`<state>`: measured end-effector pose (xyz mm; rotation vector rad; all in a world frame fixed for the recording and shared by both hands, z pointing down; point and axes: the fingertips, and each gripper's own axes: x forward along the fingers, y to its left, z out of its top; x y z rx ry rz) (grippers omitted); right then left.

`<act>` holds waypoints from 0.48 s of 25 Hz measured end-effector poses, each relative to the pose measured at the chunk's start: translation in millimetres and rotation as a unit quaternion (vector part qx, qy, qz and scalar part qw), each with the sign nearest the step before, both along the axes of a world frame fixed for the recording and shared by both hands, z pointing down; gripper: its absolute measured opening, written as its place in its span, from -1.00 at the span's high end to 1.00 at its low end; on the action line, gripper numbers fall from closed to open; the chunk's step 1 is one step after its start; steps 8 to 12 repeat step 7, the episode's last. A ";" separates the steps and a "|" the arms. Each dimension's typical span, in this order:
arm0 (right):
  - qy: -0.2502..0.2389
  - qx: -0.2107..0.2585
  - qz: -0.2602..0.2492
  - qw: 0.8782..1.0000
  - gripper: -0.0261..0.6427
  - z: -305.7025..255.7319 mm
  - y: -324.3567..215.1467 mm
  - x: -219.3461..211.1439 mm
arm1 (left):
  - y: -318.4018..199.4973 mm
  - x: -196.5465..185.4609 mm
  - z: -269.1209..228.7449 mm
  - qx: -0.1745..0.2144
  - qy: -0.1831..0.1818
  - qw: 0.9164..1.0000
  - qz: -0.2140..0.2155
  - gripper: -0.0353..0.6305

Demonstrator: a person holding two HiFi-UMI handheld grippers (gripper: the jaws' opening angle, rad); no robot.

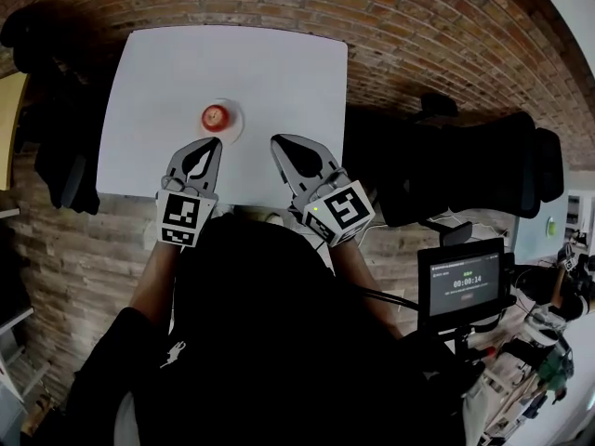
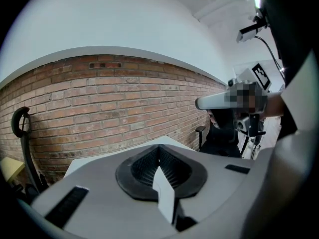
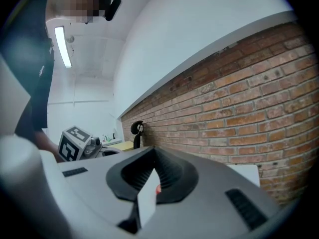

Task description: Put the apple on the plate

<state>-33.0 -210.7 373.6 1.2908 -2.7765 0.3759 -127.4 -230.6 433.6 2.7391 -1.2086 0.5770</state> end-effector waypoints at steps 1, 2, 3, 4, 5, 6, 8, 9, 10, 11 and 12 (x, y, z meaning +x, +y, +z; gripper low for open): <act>0.000 0.000 0.000 1.000 0.91 -0.9 -0.6 -1.2 | -0.5 -0.7 -1.2 0.000 0.002 1.000 0.000 0.87; -0.001 -0.001 -0.001 1.000 0.91 -1.5 -1.1 -2.8 | -1.0 -2.0 -2.3 0.000 0.002 1.000 -0.001 0.87; 0.000 -0.002 -0.002 1.000 0.91 -1.9 -1.5 -4.5 | -1.5 -3.5 -3.1 -0.001 0.001 1.000 -0.002 0.87; 0.001 -0.002 -0.004 1.000 0.91 -2.0 -1.9 -6.2 | -2.0 -5.2 -3.7 -0.001 0.001 1.000 -0.003 0.87; 0.001 -0.003 -0.005 1.000 0.91 -2.0 -2.2 -7.6 | -2.4 -6.7 -4.0 -0.002 -0.001 1.000 -0.004 0.87; 0.001 -0.004 -0.006 1.000 0.91 -2.1 -2.4 -8.8 | -2.7 -8.2 -4.3 -0.002 -0.002 1.000 -0.005 0.87; 0.002 -0.005 -0.007 1.000 0.91 -2.1 -2.7 -10.1 | -3.1 -9.5 -4.5 -0.002 -0.003 1.000 -0.006 0.88; 0.002 -0.005 -0.007 1.000 0.91 -2.1 -2.7 -10.1 | -3.1 -9.5 -4.5 -0.002 -0.003 1.000 -0.006 0.88; 0.002 -0.005 -0.007 1.000 0.91 -2.1 -2.7 -10.1 | -3.1 -9.5 -4.5 -0.002 -0.003 1.000 -0.006 0.88; 0.002 -0.005 -0.007 1.000 0.91 -2.1 -2.7 -10.1 | -3.1 -9.5 -4.5 -0.002 -0.003 1.000 -0.006 0.88; 0.002 -0.005 -0.007 1.000 0.91 -2.1 -2.7 -10.1 | -3.1 -9.5 -4.5 -0.002 -0.003 1.000 -0.006 0.88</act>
